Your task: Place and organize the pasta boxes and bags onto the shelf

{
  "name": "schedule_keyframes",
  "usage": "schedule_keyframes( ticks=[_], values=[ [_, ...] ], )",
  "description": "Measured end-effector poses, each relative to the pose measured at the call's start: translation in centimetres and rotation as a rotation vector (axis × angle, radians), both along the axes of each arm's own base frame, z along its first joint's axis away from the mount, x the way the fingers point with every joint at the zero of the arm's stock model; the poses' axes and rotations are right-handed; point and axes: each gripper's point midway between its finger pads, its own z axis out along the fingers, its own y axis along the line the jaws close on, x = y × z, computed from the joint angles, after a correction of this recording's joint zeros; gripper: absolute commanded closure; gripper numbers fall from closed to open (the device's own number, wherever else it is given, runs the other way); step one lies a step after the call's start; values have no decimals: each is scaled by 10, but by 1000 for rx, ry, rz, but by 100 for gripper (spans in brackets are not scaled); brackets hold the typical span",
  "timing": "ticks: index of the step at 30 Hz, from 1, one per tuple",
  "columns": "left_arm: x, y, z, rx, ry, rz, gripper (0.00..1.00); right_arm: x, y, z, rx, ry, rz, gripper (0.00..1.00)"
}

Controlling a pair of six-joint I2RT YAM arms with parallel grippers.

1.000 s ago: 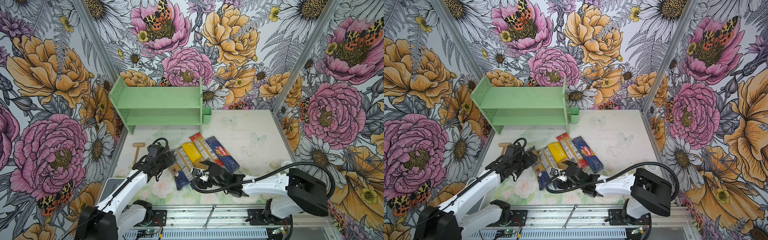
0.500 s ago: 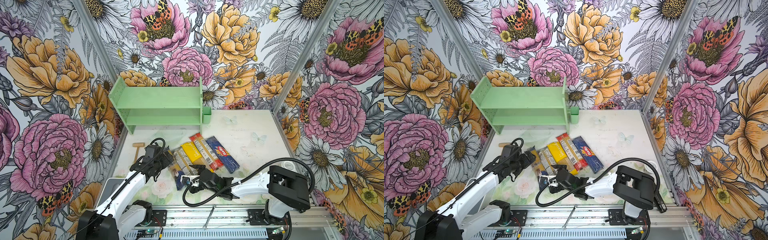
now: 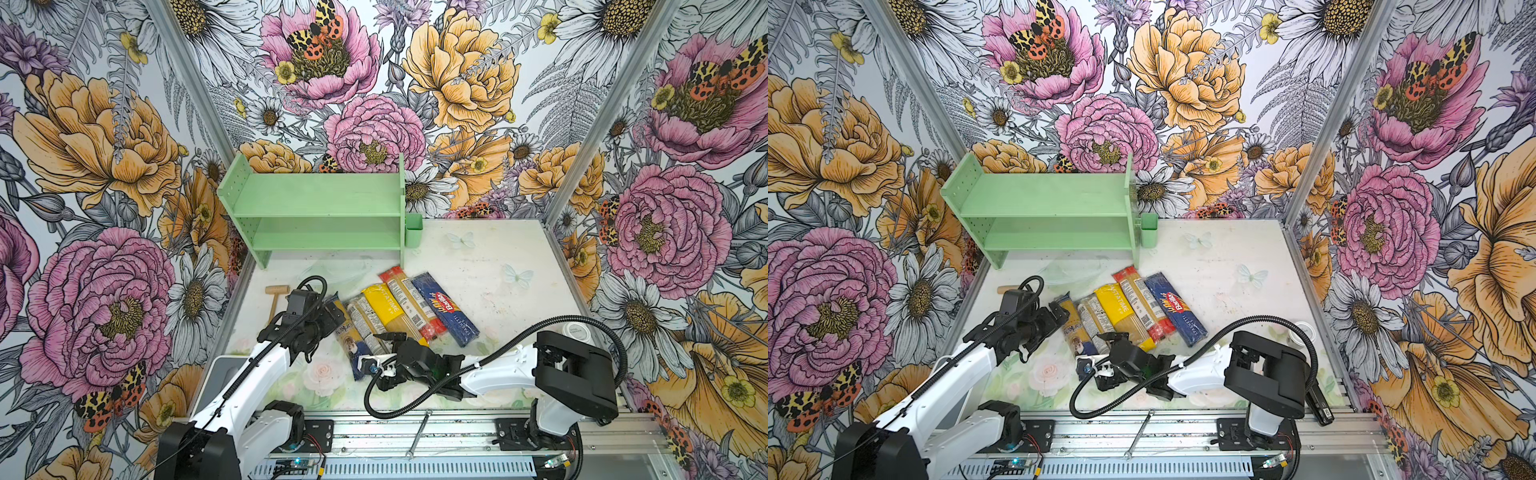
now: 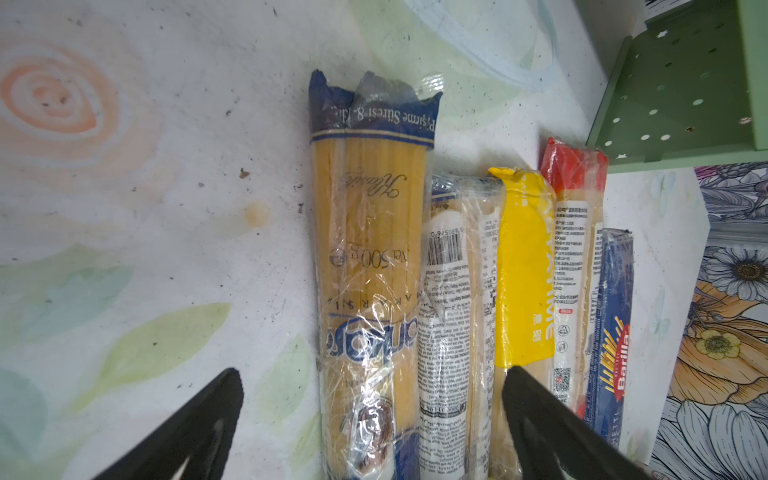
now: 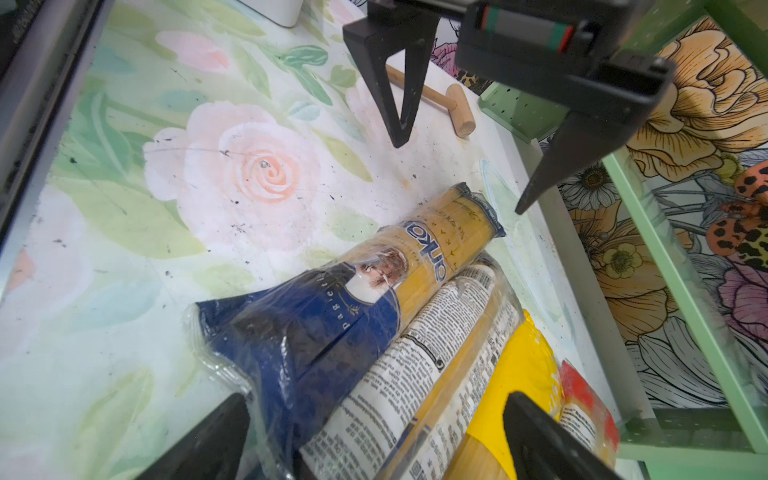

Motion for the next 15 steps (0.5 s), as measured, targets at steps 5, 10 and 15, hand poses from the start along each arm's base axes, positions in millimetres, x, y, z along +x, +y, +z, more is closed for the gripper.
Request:
schedule_keyframes(
  ticks=[5, 10, 15],
  values=[
    [0, 2, 0, 0, -1, 0, 1, 2, 7, -8, -10, 3, 0, 3],
    [1, 3, 0, -1, -1, 1, 1, 4, 12, -25, -37, 12, -1, 3],
    [1, 4, 0, -6, 0, 3, 1, 11, 21, -31, -29, 8, -9, 3]
  ],
)
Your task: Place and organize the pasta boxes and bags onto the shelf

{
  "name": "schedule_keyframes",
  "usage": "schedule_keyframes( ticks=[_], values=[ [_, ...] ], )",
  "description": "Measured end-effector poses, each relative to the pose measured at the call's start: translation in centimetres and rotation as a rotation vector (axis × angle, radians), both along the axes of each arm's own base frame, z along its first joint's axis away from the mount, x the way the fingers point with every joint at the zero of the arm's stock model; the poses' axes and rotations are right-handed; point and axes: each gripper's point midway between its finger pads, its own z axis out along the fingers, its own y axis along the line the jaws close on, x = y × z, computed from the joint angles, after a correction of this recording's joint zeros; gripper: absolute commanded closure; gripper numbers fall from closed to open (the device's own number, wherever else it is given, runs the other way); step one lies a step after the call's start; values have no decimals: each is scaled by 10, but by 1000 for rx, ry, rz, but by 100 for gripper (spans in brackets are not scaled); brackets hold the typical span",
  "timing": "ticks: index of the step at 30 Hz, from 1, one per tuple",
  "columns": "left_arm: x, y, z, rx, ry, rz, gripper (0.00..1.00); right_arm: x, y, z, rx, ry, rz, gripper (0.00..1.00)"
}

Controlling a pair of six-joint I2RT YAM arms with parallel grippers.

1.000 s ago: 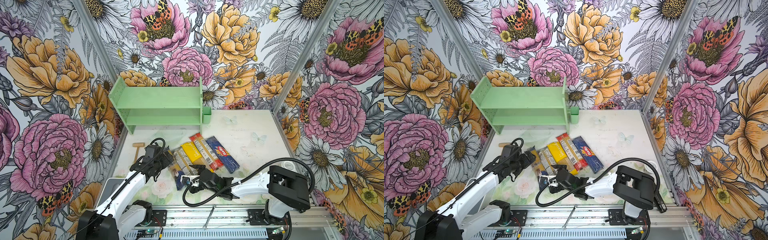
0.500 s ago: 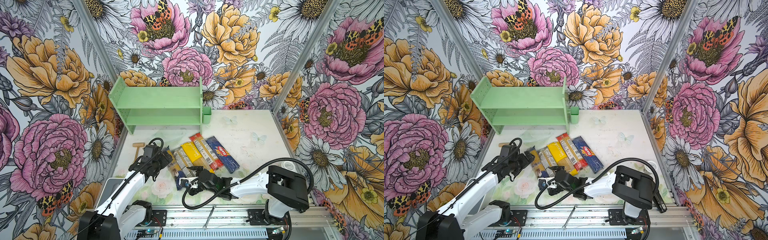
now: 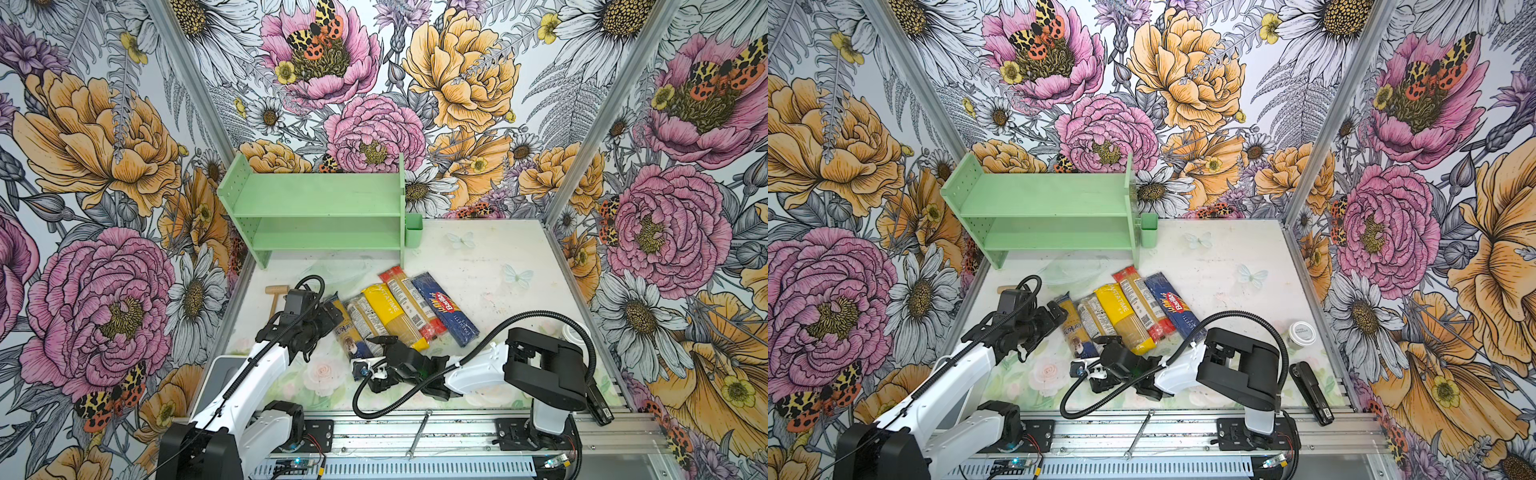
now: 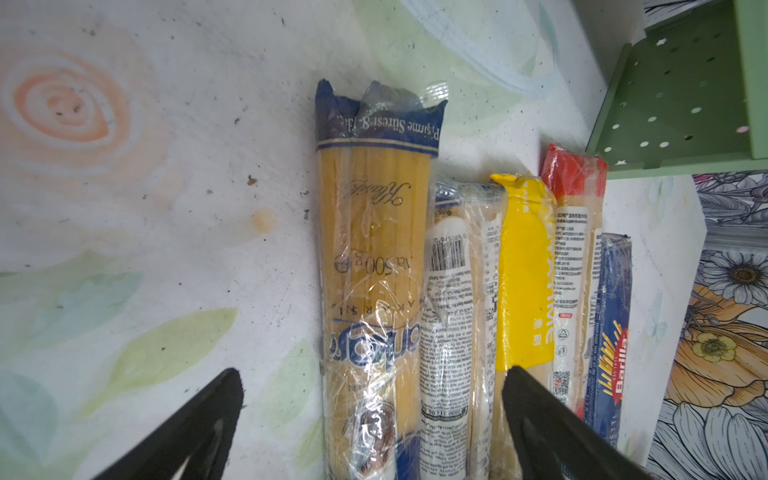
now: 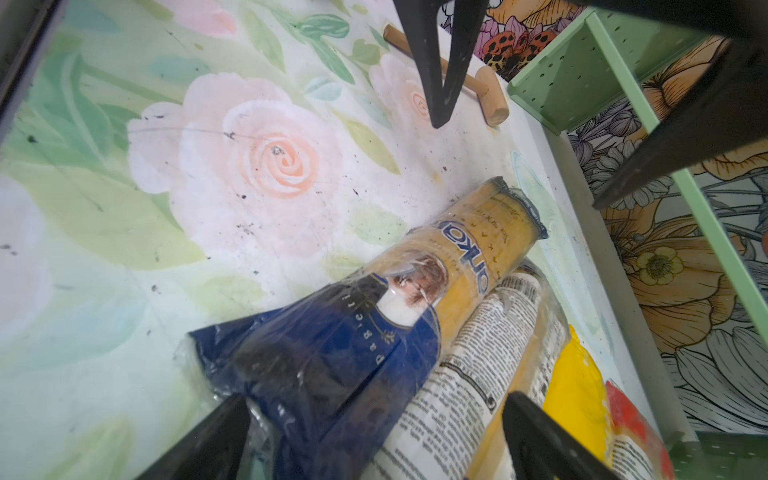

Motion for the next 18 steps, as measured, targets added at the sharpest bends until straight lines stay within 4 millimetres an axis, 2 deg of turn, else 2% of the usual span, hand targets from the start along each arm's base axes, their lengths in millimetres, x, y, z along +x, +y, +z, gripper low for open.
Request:
schedule_keyframes(
  ticks=[5, 18],
  values=[
    [0, 0, 0, -2, 0, 1, 1, 14, 12, 2, 27, -22, -28, 3],
    [-4, 7, -8, 5, 20, 17, 1, 79, 37, 8, 81, -77, -132, 2]
  ],
)
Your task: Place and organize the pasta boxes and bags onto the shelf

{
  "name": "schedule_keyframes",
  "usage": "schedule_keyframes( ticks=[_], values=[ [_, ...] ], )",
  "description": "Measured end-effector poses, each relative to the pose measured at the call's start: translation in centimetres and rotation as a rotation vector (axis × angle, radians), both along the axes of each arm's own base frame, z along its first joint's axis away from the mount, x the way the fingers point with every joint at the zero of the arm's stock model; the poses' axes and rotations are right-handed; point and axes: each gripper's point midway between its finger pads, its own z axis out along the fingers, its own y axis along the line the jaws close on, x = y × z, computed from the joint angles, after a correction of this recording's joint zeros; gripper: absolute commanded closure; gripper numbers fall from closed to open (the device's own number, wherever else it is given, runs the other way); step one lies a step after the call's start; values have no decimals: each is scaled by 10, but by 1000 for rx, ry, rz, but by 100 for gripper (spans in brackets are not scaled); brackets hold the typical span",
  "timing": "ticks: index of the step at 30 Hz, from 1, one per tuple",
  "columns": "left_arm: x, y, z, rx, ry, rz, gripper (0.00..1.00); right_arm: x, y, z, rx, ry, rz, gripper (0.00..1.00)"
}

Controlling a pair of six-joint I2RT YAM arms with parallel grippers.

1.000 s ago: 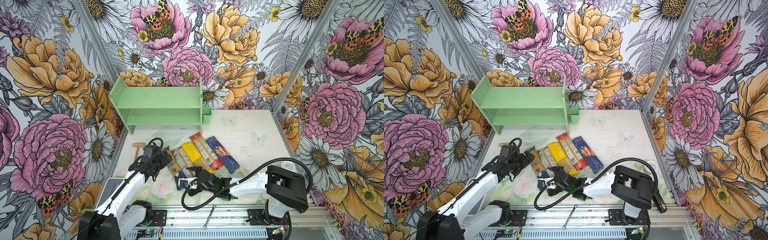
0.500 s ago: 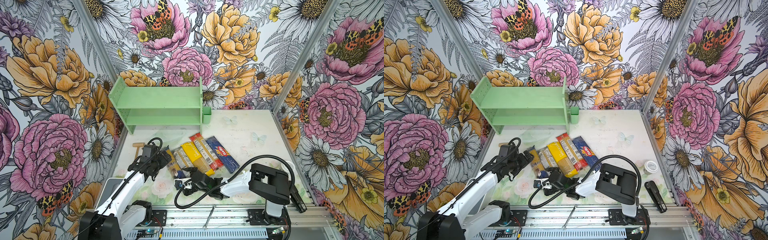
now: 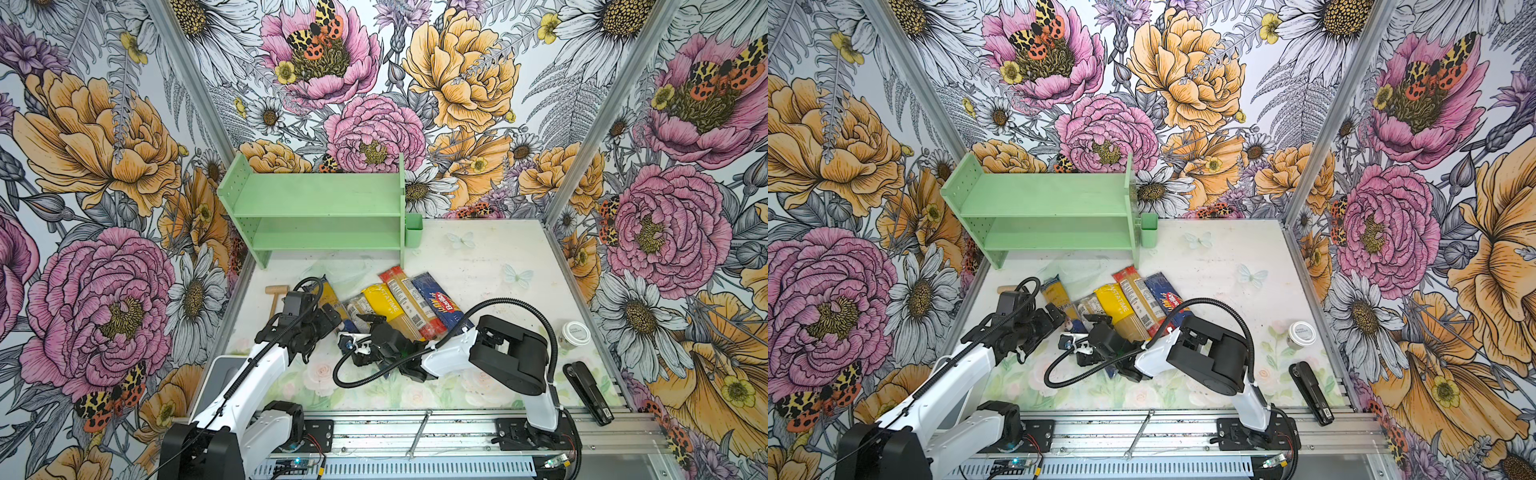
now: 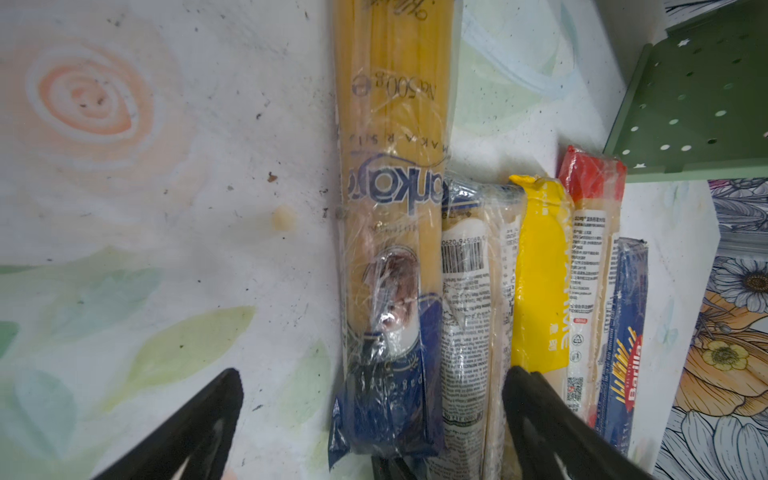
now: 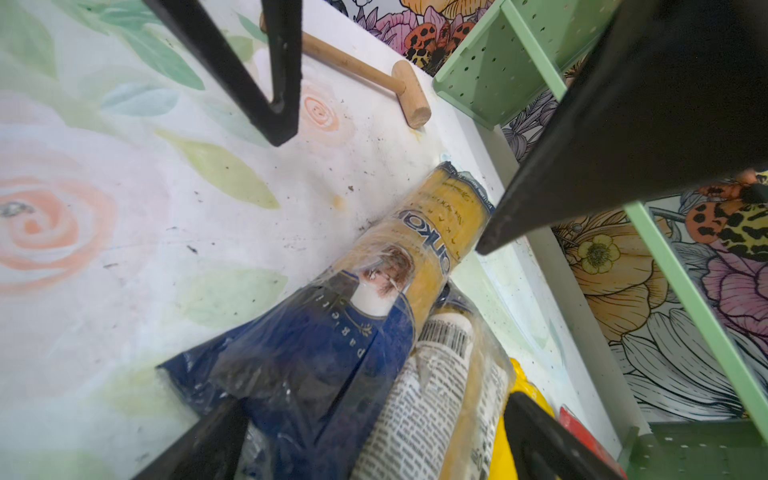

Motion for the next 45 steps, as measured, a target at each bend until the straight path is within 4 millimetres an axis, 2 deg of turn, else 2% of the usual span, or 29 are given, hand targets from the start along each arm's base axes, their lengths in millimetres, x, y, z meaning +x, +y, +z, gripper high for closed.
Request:
schedule_keyframes(
  ticks=[6, 13, 17, 26, 29, 35, 45],
  values=[
    [6, 5, 4, 0, -26, 28, 1, 13, 14, 8, 28, 3, 21, 2],
    [6, 5, -2, 3, -16, 27, 1, 14, 13, 12, 48, 20, 26, 1],
    [5, 2, -8, 9, 7, 16, 1, 13, -8, 29, 61, 44, 14, 0],
    [0, -19, -23, 73, 59, -40, 1, 21, -68, 107, 165, 92, -37, 1],
    [3, -23, -25, 96, 69, -41, 1, 25, -88, 113, 184, 121, -61, 1],
    [10, -23, -33, 143, 98, -16, 1, 36, -121, 110, 209, 201, -116, 2],
    [18, -30, -50, 229, 152, -35, 1, 52, -155, 120, 284, 237, -190, 2]
  ],
)
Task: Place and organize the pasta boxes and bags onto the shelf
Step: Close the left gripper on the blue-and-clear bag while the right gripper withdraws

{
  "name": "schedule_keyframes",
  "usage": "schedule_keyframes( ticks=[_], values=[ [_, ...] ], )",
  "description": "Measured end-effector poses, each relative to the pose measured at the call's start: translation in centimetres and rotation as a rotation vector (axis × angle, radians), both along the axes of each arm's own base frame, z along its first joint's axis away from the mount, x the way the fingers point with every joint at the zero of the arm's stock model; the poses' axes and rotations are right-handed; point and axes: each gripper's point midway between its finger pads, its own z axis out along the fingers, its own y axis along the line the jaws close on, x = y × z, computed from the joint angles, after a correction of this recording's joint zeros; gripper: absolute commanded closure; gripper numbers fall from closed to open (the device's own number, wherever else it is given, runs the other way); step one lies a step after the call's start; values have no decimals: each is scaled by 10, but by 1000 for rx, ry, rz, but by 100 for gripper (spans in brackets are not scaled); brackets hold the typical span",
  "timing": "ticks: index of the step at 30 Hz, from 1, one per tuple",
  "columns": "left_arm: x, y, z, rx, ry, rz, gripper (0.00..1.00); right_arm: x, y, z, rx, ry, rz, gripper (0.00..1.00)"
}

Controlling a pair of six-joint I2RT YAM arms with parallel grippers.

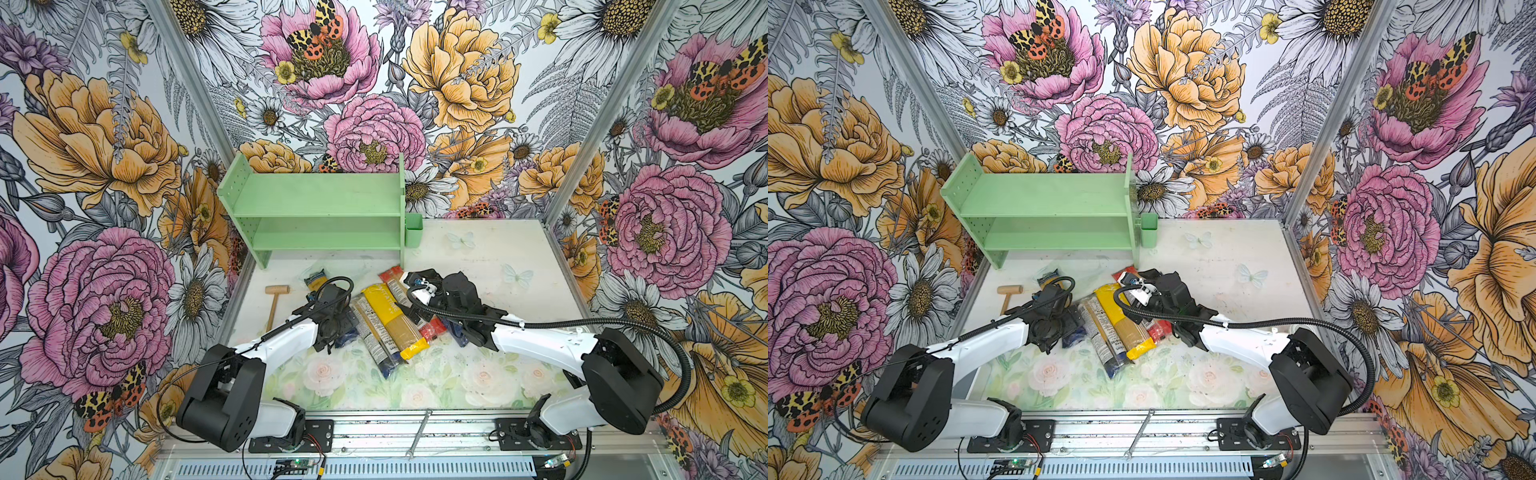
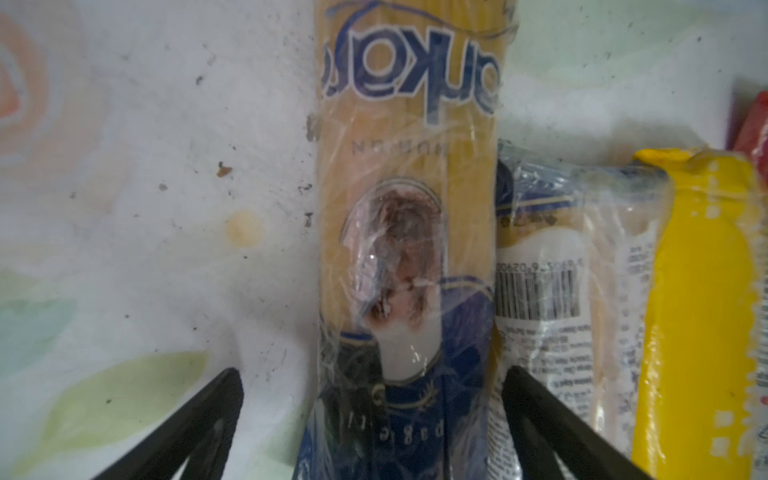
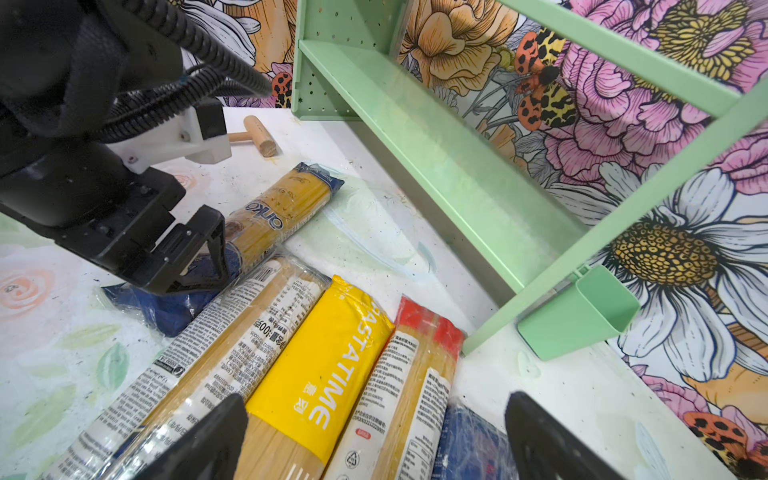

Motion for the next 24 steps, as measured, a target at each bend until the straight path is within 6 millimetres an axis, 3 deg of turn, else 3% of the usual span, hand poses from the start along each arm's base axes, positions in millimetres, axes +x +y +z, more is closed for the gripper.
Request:
schedule_keyframes(
  ticks=[6, 16, 20, 24],
  values=[
    [6, -4, -6, 35, 20, -7, 1, -3, -11, -6, 15, 25, -21, 2],
    [8, 5, -8, 96, 30, 12, 5, -7, -20, -10, 44, 38, -41, 2],
    [4, 6, -9, 113, 46, 5, 27, -6, -21, -9, 53, 38, -48, 2],
    [0, 7, -10, 121, 63, -2, 32, -6, -22, -7, 65, 40, -53, 2]
  ],
)
